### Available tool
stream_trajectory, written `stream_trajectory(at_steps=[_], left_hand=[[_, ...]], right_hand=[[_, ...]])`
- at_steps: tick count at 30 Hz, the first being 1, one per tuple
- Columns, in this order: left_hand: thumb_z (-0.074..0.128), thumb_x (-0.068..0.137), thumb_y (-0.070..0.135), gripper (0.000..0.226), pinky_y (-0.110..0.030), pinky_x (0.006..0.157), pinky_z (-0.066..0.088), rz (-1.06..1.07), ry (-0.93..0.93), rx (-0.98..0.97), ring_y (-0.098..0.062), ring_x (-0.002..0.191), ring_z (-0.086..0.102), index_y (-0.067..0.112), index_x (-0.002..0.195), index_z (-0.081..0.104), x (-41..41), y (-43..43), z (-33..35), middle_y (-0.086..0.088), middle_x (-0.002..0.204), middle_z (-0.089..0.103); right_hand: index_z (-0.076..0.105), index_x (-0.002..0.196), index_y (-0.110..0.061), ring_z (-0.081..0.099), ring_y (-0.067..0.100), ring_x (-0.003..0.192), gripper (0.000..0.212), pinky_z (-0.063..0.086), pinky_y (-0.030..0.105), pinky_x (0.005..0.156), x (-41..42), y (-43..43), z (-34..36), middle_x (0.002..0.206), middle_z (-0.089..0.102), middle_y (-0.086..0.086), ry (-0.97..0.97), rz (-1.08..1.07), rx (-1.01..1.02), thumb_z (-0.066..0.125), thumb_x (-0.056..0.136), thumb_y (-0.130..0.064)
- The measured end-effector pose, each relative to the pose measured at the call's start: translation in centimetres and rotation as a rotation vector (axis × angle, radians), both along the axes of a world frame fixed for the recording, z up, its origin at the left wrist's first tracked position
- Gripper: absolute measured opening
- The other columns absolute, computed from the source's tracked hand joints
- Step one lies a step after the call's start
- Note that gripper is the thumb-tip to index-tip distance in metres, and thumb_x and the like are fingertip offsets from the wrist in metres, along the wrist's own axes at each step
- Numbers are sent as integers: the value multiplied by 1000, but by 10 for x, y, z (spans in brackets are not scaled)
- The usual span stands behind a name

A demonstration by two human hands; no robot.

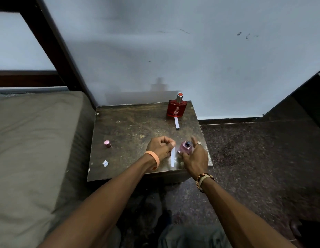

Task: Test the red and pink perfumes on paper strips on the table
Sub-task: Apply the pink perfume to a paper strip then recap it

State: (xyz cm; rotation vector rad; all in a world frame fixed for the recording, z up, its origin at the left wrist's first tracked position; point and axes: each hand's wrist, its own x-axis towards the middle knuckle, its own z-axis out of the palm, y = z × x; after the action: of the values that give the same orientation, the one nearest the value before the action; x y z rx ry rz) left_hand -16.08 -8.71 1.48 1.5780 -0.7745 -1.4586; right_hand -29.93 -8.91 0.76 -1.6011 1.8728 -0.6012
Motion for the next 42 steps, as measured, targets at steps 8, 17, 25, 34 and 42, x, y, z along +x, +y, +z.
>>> stream_trajectory(at_steps=[8,17,25,34,42], left_hand=[[60,88,1,6,-35,70,60,155,27,-57,-29,84,68,5,84,60,91,29,36,-17,87,68],[53,92,-2,13,-29,60,59,437,25,14,-27,69,65,2,80,55,202,62,37,-20,81,63],[58,90,1,14,-29,68,58,412,50,136,-20,74,64,8,78,57,231,59,-1,-14,82,65],[58,90,2,16,-19,58,56,346,32,128,-11,69,61,11,76,58,216,48,-12,-5,76,62],[60,89,2,6,-24,58,59,286,79,37,-18,75,65,7,85,60,179,33,35,-16,91,65]], right_hand=[[58,129,-14,49,30,115,51,38,53,97,32,13,37,126,55,10,208,180,-487,70,80,-13],[69,116,-12,58,20,113,28,48,33,92,162,11,19,123,66,3,64,592,-186,61,89,-14],[67,117,-4,47,27,126,32,44,34,96,230,7,-14,132,60,9,177,785,-33,53,87,-4],[71,108,-20,65,29,80,32,53,43,68,235,4,-18,88,73,8,129,729,-47,60,84,-2],[70,102,-22,66,24,79,16,55,43,69,183,4,24,87,73,4,65,608,-161,64,89,-13]])
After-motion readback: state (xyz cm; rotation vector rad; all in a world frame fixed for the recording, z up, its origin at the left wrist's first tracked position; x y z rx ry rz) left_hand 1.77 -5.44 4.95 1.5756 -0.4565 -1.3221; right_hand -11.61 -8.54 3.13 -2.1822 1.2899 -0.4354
